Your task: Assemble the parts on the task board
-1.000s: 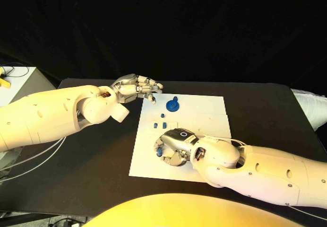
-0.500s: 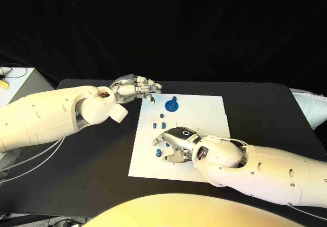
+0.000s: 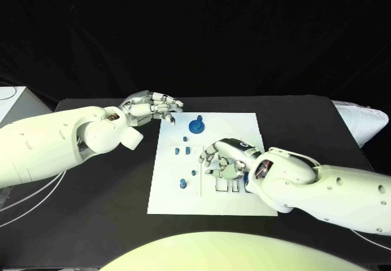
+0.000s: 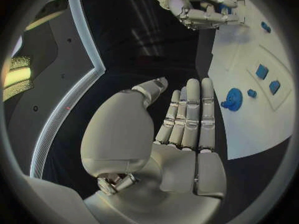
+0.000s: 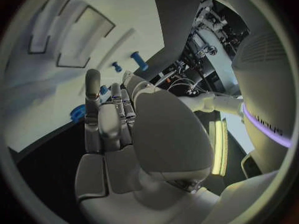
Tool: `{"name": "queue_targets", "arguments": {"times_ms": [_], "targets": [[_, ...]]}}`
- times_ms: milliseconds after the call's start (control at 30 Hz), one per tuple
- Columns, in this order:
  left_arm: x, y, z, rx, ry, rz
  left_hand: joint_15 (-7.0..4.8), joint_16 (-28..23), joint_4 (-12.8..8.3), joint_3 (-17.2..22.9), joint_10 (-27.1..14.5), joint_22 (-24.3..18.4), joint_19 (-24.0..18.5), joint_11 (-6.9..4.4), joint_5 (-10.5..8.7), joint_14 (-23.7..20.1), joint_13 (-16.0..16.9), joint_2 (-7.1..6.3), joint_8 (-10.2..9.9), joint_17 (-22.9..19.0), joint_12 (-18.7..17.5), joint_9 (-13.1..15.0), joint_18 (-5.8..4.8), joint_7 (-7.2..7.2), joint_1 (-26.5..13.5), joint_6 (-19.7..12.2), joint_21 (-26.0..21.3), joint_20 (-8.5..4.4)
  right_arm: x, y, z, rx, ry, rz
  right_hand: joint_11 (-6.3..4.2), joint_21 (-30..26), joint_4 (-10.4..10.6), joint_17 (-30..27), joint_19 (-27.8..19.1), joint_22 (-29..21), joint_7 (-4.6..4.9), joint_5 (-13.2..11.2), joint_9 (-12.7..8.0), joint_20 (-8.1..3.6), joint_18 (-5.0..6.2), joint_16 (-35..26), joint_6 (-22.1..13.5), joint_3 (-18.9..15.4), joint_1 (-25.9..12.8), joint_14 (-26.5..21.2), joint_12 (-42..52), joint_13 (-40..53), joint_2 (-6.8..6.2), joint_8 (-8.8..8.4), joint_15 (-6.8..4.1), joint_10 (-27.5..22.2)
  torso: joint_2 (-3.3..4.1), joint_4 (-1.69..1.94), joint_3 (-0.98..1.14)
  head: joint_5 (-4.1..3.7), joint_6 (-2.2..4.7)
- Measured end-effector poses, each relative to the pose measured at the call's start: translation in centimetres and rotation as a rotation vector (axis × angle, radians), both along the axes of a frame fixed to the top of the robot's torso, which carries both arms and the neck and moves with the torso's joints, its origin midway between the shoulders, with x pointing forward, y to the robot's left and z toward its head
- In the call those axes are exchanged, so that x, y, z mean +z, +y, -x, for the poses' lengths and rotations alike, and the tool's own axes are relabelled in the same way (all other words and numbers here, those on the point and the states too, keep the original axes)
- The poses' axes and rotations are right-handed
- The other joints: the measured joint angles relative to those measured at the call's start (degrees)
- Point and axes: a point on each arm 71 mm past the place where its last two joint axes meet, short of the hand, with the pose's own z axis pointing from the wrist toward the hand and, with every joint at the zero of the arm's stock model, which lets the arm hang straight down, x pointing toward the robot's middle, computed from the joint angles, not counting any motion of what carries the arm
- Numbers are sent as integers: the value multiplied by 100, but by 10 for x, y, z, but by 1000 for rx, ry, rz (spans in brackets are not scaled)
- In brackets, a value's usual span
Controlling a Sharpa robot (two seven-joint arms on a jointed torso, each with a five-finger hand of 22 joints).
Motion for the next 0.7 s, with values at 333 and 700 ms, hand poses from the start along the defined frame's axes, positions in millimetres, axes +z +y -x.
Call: {"name": "queue_targets", "arguments": {"times_ms": [333, 700], "targets": [[0, 2, 1, 2, -4, -2, 0, 0, 49, -48, -20, -26, 43, -20, 0, 0, 0, 0, 0, 8, 0, 0, 0, -21, 0, -21, -38, 0, 17, -69, -9, -226, 203, -133, -278, 165, 122, 1071, 746, 220, -203, 225, 91, -286, -2, 373, 288, 28, -663, 401, 3898, 4442, -151, 318, -296, 1425, -48, -63, 3, -242, 28], [2, 1, 3, -10, -26, -8, 0, 0, 89, -89, -20, -49, 43, -20, 0, 0, 1, -32, 0, 11, 0, 0, 0, -21, -32, -21, -67, 0, 13, -127, -3, -397, 306, -78, -407, 1536, 460, 1987, 1404, 1536, -318, 392, 432, -303, -274, 1250, 357, -600, -1362, 400, 6597, 7099, -257, 774, -296, 2353, -73, -96, 8, -355, 37]]}}
